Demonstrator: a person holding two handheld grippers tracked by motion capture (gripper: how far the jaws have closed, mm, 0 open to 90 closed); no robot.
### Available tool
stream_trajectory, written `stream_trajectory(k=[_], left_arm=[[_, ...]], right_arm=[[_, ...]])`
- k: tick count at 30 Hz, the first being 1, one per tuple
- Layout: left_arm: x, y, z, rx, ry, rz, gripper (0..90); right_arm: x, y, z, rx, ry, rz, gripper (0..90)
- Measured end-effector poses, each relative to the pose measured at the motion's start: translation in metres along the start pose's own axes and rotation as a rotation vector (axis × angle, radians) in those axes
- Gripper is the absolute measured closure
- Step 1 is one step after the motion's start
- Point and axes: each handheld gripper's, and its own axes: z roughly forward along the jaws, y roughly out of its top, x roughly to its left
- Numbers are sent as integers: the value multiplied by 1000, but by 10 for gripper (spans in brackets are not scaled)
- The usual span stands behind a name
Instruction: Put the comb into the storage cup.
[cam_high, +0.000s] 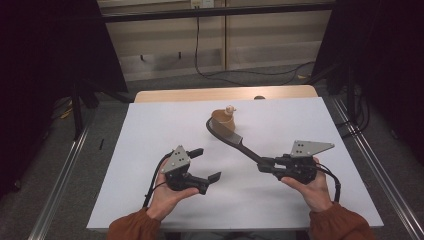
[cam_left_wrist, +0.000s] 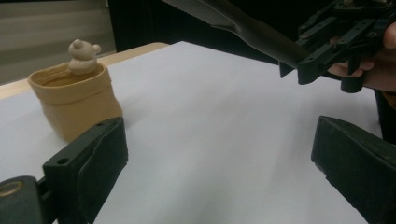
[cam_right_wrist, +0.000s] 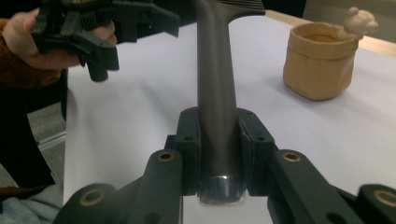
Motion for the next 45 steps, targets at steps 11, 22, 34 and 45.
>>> stream_trajectory(k=[11, 22, 34, 45], left_arm=[[-7, 7, 12, -62, -35, -87, 49], [-9, 20, 21, -119, -17, -117, 60], [-18, 41, 46, -153, -41, -136, 142], [-23, 50, 63, -144, -49, -229, 293]], right_arm=[[1, 2, -2, -30, -9, -10, 727], [9, 11, -4, -73, 17, -33, 727], [6, 11, -7, -89, -17, -34, 727], [3, 8, -8, -87, -38, -28, 727]])
